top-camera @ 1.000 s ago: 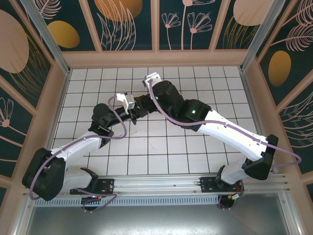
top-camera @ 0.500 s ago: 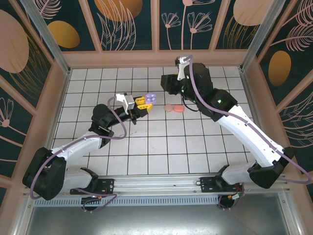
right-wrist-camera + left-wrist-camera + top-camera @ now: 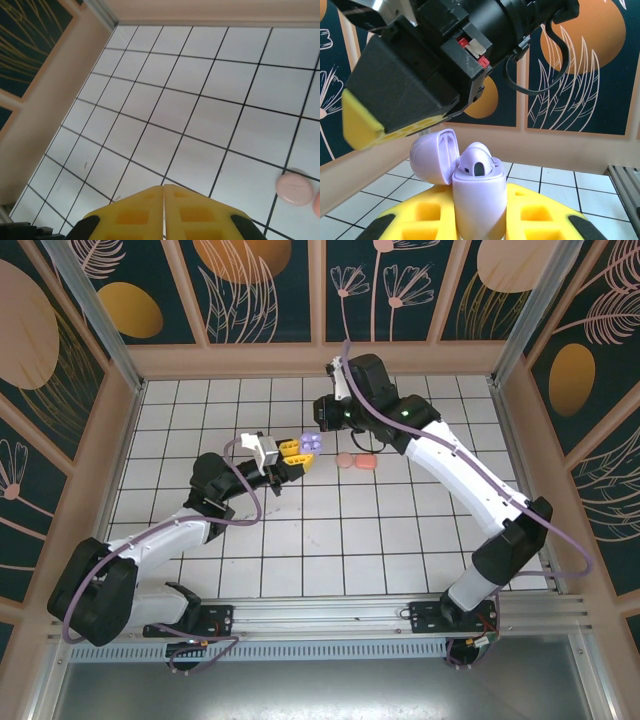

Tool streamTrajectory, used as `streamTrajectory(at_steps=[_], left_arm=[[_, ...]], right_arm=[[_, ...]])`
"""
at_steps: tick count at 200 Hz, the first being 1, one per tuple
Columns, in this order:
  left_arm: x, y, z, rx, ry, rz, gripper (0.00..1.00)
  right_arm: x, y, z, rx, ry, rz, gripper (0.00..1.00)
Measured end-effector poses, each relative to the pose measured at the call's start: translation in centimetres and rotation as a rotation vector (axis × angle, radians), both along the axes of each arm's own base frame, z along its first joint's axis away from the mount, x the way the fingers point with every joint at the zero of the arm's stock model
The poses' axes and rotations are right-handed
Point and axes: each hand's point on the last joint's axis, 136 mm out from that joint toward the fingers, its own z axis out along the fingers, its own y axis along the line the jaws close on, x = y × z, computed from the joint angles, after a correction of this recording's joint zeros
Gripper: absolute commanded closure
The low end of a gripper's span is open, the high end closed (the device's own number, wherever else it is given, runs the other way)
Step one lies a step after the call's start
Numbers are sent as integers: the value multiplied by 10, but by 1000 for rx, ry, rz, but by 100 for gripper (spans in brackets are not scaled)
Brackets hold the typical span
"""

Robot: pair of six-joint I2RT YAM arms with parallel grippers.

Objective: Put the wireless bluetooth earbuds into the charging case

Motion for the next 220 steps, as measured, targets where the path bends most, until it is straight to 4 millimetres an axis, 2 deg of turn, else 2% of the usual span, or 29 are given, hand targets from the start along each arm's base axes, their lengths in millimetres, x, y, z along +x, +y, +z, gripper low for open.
streamTrajectory(at_steps=[42, 65, 80, 100, 113, 136, 152, 174, 194, 220], left_arm=[[4, -3, -8, 14, 23, -6, 100], [2, -9, -22, 43, 65, -31, 100], [1, -12, -29, 59, 87, -49, 100], [8, -14, -24, 50, 88, -38, 100], [12, -15, -17, 36, 81, -33, 100], [16, -16, -11, 17, 78, -26, 100], [19, -17, -13, 16, 91, -18, 100], [26, -16, -17, 10, 122, 12, 100], [39, -14, -24, -2, 168, 69, 100], [64, -14, -49, -9, 291, 147, 100]], right_arm=[[-14, 4, -17, -23, 54, 67, 98], [-30, -6, -25, -28, 60, 76, 100], [-44, -15, -22, -21, 47, 78, 100], [-68, -33, -16, 1, 38, 59, 100], [-75, -50, -13, 23, 30, 5, 99], [-69, -91, -13, 76, 8, -144, 95], [-62, -109, -18, 93, 8, -223, 94], [-56, -116, -33, 90, 23, -270, 88], [-55, -122, -58, 57, 54, -312, 80], [-56, -132, -96, 10, 101, -365, 69]])
